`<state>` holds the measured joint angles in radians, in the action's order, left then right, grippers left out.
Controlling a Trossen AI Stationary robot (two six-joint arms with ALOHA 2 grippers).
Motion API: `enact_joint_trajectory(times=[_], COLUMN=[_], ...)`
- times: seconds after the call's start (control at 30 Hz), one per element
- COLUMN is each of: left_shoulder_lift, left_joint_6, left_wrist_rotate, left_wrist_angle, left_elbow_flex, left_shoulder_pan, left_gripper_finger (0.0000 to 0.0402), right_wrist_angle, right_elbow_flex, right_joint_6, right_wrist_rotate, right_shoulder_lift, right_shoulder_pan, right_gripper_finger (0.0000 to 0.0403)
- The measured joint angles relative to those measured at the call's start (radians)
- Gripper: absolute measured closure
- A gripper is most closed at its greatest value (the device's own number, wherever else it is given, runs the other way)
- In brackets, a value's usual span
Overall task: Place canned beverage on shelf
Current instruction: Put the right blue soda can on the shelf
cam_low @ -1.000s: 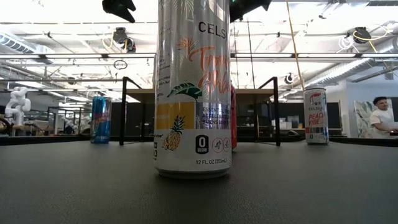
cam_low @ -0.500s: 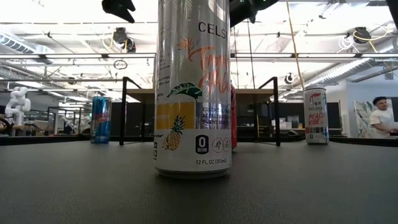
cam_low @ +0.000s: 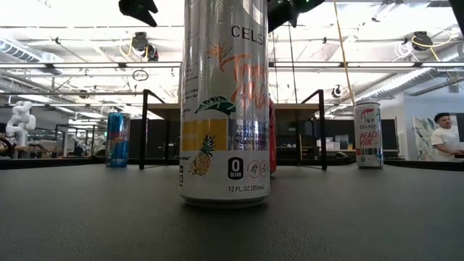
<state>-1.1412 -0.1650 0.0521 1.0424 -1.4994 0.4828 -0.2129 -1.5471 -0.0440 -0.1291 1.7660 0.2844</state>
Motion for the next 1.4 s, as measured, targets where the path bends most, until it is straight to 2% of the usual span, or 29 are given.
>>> enact_joint_trajectory(times=[1.03, 1.4], left_shoulder_lift=[0.0, 0.0], left_joint_6=[-0.005, -0.005], left_wrist_rotate=[0.0, 0.0], left_wrist_angle=[-0.001, -0.001], left_elbow_flex=[0.0, 0.0], left_shoulder_pan=[0.0, 0.0], left_gripper_finger=[0.0052, 0.0052], right_wrist_angle=[0.022, 0.071], right_elbow_flex=[0.0, 0.002], right_joint_6=[-0.031, -0.047], right_wrist_rotate=[-0.002, -0.004], right_shoulder_lift=[0.001, 0.066], right_shoulder_pan=[0.046, 0.056], right_gripper_finger=[0.0403, 0.0403])
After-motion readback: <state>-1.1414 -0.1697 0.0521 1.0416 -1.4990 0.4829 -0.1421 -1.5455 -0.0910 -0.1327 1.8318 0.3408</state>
